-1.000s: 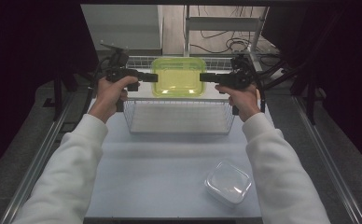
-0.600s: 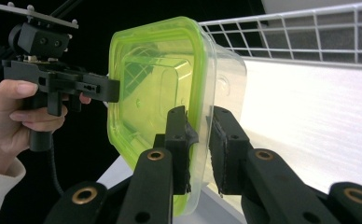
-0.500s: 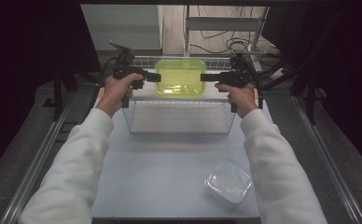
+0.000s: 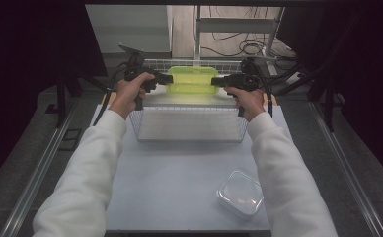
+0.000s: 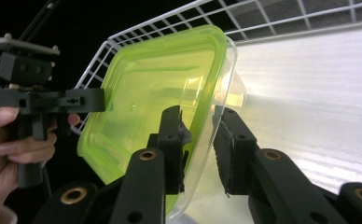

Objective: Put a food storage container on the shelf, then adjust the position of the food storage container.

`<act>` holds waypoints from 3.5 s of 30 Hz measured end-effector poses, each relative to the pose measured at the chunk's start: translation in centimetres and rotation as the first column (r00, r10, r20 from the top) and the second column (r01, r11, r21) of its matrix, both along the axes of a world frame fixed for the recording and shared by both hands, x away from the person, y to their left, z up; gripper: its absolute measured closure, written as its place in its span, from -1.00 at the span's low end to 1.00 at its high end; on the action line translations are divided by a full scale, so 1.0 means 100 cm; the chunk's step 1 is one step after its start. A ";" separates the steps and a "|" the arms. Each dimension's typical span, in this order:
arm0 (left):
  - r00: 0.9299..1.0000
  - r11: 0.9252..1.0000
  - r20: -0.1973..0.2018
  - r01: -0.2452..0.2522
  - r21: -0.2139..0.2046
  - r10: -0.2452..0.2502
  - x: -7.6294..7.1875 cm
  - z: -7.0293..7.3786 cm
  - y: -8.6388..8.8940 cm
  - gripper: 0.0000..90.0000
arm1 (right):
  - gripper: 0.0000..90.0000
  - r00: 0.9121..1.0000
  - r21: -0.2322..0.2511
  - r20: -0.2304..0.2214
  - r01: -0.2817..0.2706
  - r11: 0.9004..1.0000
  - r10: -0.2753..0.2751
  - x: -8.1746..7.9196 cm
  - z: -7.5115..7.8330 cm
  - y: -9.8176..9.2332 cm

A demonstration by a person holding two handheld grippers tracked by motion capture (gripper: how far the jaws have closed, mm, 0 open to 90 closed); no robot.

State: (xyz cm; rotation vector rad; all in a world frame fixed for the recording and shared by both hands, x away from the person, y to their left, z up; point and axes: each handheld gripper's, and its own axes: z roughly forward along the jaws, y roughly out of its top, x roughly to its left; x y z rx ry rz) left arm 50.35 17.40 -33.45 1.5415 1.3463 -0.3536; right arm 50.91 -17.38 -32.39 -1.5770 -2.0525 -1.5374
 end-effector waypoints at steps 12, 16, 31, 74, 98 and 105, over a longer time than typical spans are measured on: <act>0.998 0.998 0.053 -0.041 0.056 0.038 0.000 -0.004 -0.004 0.30 | 0.49 0.998 0.049 -0.034 0.056 0.997 -0.055 0.003 -0.005 0.001; 0.991 0.992 0.113 -0.085 0.096 0.074 -0.003 0.000 -0.003 -0.03 | 0.18 0.997 0.037 -0.022 0.076 0.996 -0.076 0.002 -0.006 0.002; 0.957 0.987 0.285 -0.092 0.132 0.052 -0.035 0.022 0.008 -0.33 | -0.23 0.981 -0.045 0.172 0.100 0.994 -0.090 -0.025 0.022 -0.007; 0.969 0.913 0.201 0.051 0.405 -0.144 -0.234 -0.125 0.020 -0.48 | -0.32 0.965 -0.396 0.132 -0.160 0.904 0.229 -0.207 -0.107 -0.068; 0.973 0.914 0.187 0.050 0.404 -0.136 -0.239 -0.130 0.021 -0.49 | -0.31 0.957 -0.401 0.165 -0.155 0.903 0.238 -0.216 -0.104 -0.067; 0.973 0.906 0.180 0.054 0.421 -0.142 -0.239 -0.131 0.020 -0.50 | -0.20 0.943 -0.435 0.159 -0.200 0.878 0.294 -0.223 -0.098 -0.062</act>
